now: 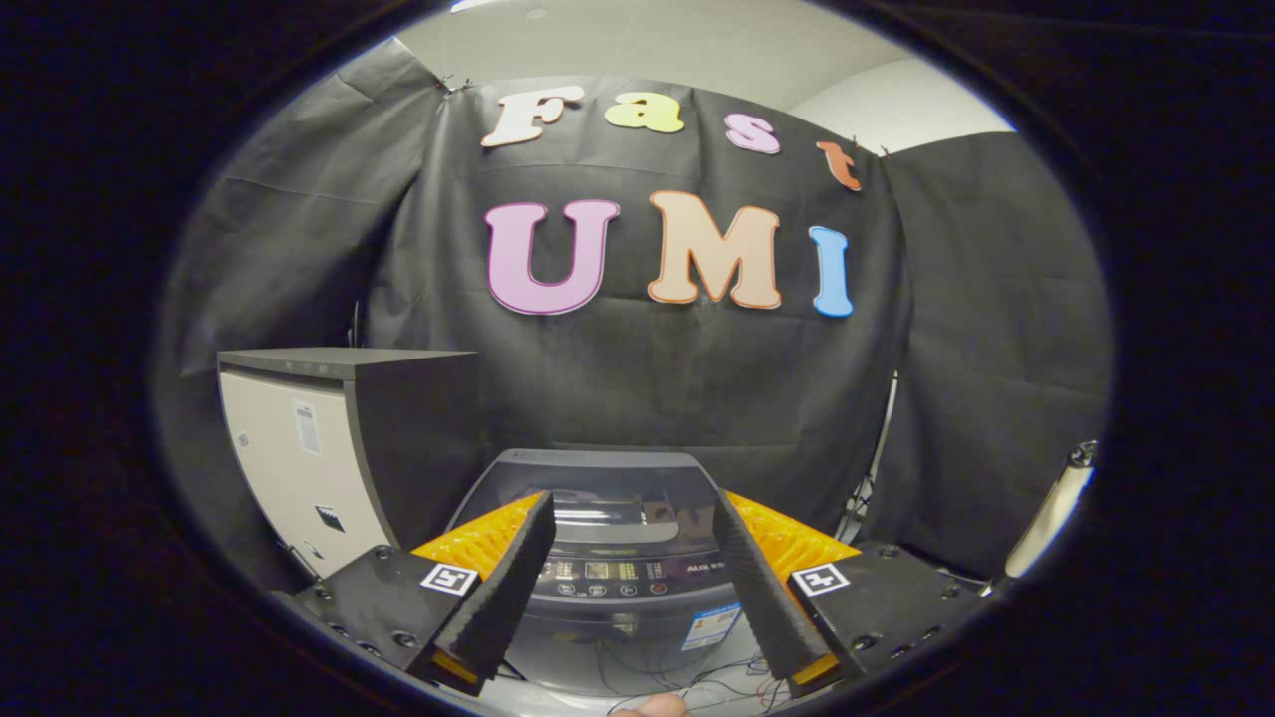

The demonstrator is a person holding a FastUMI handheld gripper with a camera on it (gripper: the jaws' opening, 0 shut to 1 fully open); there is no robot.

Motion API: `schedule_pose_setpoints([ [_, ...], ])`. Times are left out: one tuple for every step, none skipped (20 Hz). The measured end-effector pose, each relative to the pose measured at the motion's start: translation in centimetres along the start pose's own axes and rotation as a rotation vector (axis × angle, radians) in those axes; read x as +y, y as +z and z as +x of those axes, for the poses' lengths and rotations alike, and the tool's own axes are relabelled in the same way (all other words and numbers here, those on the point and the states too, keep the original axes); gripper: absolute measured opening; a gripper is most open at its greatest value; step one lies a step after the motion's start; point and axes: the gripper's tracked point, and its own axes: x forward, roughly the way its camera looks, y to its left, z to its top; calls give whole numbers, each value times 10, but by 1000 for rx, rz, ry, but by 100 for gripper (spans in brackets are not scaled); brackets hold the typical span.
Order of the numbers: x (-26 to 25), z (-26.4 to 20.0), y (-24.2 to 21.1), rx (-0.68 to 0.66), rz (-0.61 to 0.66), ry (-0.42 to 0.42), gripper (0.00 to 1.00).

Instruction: Put the clothes into the washing machine and then close the washing machine lid.

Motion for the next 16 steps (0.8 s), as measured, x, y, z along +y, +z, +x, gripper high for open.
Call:
schedule_pose_setpoints([
  [5, -1, -5, -9, 12, 4, 99],
  [10, -4, -11, -11, 24, 10, 99],
  [8, -6, -18, -5, 39, -8, 99],
  [8, -10, -21, -2, 62, -20, 99],
  [11, -11, -25, 5, 91, -22, 99],
  [19, -12, -26, 6, 117, -7, 98],
  [25, -14, -25, 9, 122, -3, 98],
  [25, -17, -26, 13, 110, -13, 98],
  [23, -22, -25, 15, 97, -22, 98],
  [22, -28, -23, 4, 98, -29, 98],
  [22, -32, -21, -13, 110, -30, 98],
  [20, -37, -19, -28, 125, -34, 98],
  [21, -40, -17, -40, 133, -30, 98],
  [23, -45, -14, -55, 128, -18, 98],
  [25, -47, -8, -77, 115, -10, 98],
  [24, -51, -3, -99, 103, -11, 97],
])
